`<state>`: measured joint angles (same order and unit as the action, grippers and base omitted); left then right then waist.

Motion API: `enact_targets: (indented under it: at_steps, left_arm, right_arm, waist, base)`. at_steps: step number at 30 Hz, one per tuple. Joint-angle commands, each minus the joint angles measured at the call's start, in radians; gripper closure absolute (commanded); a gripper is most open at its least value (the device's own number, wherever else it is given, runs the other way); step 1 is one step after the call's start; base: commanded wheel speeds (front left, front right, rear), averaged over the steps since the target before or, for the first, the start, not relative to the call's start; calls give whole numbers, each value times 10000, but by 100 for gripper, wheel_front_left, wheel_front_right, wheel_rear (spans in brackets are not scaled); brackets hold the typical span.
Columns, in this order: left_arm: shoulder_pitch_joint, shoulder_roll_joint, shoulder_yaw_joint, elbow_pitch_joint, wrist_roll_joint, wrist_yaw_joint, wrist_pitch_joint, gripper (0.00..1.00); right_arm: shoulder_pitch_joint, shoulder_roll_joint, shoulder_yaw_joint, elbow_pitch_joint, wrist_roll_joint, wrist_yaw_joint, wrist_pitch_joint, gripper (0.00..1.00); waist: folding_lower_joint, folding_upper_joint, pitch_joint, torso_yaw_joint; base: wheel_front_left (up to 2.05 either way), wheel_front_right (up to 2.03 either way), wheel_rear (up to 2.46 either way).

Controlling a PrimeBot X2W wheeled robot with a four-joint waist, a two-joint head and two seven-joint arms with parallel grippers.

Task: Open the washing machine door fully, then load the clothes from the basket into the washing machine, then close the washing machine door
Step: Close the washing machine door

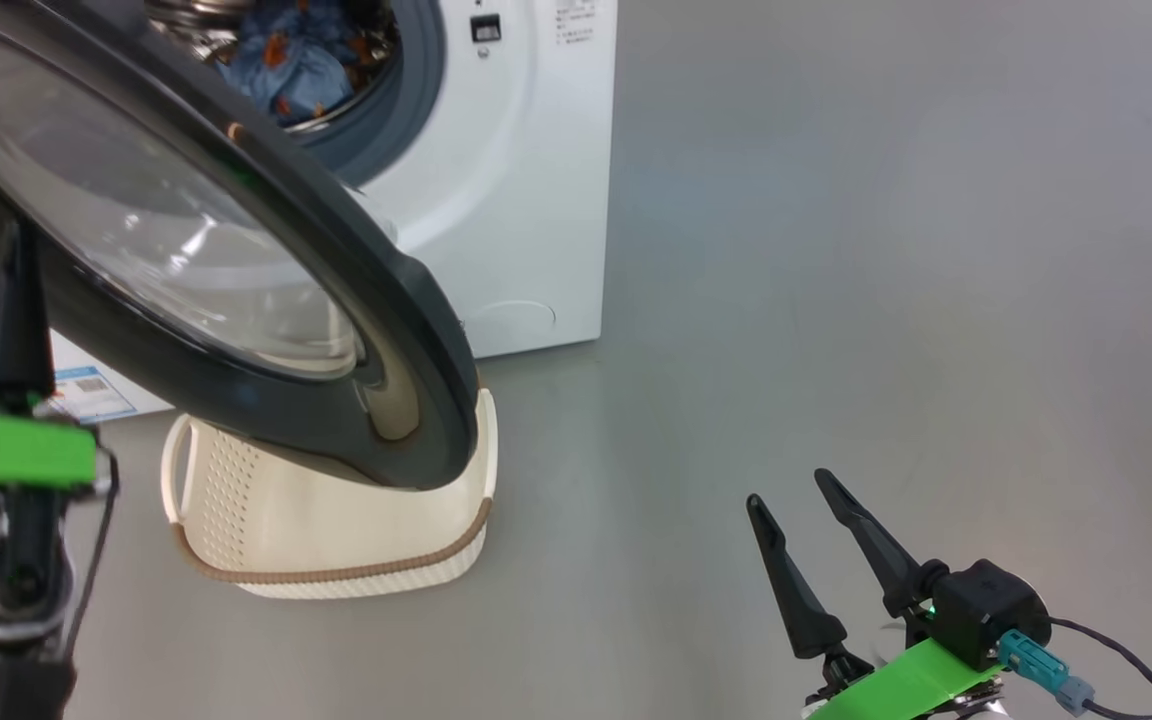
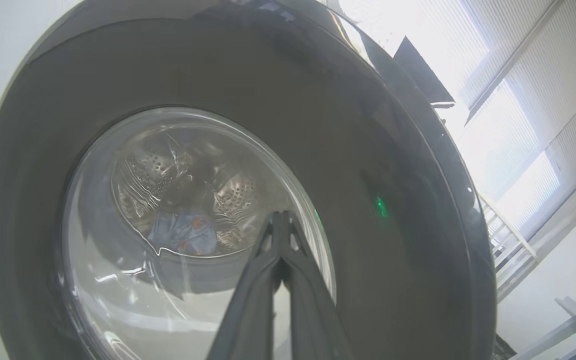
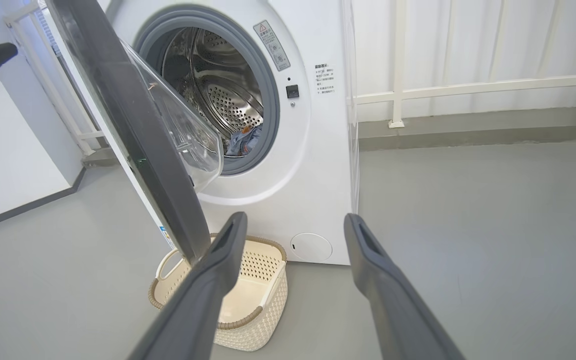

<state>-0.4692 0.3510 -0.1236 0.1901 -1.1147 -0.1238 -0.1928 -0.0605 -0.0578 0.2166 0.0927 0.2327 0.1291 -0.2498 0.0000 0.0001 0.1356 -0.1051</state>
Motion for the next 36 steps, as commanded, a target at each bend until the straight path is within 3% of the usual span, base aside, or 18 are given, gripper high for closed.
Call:
enact_targets:
  at_steps: [1,2,3,4,7,12,18,24,36]
  left_arm:
    - [89,660,154,-257,389,-69,-296,94]
    - [220,762,100,-240,579,-69,-444,68]
    - [353,883,51,-253,874,-69,-547,30]
    - [488,994,32,-284,1249,-69,-616,0]
    - [969,1102,224,-375,2251,-69,-677,0]
    - [1747,730,863,-876,3678,30,-685,0]
    - [2970,405,1357,-1751,5639,732,-687,0]
    - [3954,454,1431,-2326,7022,1348,-688,0]
    - [5599,56,1401,-2667,7552,1803,-689,0]
  right_arm:
    - [-22,74,244,-282,103,16,-117,0]
    - [10,74,238,-328,141,16,-117,0]
    - [48,74,232,-370,157,16,-118,0]
    - [95,74,225,-403,184,16,-118,0]
    - [266,75,237,-453,227,16,-118,0]
    - [539,75,207,-509,218,16,-119,0]
    - [850,75,167,-685,257,16,-119,0]
    - [956,75,204,-747,202,16,-119,0]
    - [1085,75,133,-856,140,16,-120,0]
  waist:
    - [0,-1,-230,124]
    - [0,-1,-298,150]
    - [0,-1,-370,182]
    - [0,-1,-444,210]
    - [0,-1,-724,273]
    - [0,-1,-1097,390]
    - [0,-1,-1376,492]
    - [0,-1,-1535,507]
    - [0,-1,-1497,481]
  base:
    - [0,0,0]
    - [0,0,0]
    - [0,0,0]
    - [0,0,0]
    - [0,0,0]
    - [0,0,0]
    - [0,0,0]
    - [0,0,0]
    - [0,0,0]
